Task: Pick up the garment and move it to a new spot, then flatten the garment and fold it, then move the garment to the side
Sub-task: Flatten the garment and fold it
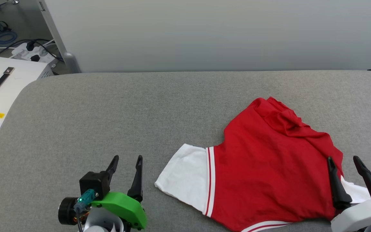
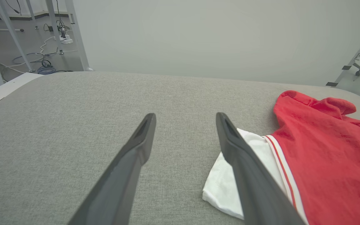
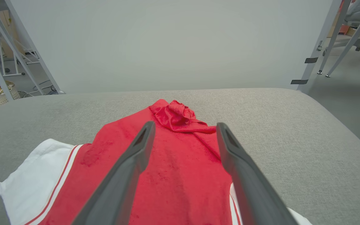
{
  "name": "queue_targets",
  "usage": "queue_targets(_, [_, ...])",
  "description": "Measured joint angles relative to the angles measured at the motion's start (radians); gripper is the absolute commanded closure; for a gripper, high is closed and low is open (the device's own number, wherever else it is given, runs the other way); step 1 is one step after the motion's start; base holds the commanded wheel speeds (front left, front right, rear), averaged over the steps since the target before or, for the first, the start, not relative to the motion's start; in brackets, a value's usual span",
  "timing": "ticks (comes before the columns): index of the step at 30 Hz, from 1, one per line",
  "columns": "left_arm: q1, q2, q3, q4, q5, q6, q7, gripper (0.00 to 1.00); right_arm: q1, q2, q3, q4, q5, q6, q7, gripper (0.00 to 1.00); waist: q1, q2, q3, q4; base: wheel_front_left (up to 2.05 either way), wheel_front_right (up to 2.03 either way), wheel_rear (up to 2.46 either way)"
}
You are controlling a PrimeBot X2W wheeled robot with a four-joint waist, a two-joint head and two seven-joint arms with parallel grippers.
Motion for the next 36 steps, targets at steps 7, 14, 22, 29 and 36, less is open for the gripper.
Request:
queue_targets(7, [-0.051,0.034,-0.041,0.010,-0.040,-0.047,0.195,0.00,0.001,0.000,0.063,-0.055,0.001,0.000,0.004,0.00,0.0000,0.0000,0.029,-0.005,0.00,0.00,0.00])
queue_targets(14, [-0.169,0.045,-0.124,0.064,-0.051,-0.106,0.441,0.00,-0.012,0.000,0.089,-0.054,0.017,0.000,0.005,0.00,0.0000,0.0000,0.087,-0.016,0.00,0.00,0.00])
queue_targets(22, [-0.241,0.074,-0.202,0.168,-0.055,-0.157,0.654,0.00,-0.060,-0.009,0.099,-0.012,0.054,0.000,-0.019,0.00,0.0000,0.0000,0.159,-0.038,0.00,0.00,0.00])
queue_targets(29, [-0.308,0.109,-0.282,0.176,-0.069,-0.202,0.785,1.00,-0.080,-0.011,0.094,0.029,0.069,0.000,-0.035,0.00,0.0000,0.0000,0.187,-0.057,0.00,0.00,0.00])
queue_targets(36, [-0.304,0.111,-0.309,0.180,-0.109,-0.217,0.780,1.00,-0.080,-0.011,0.090,0.044,0.082,0.000,-0.036,0.00,0.0000,0.0000,0.170,-0.062,0.00,0.00,0.00])
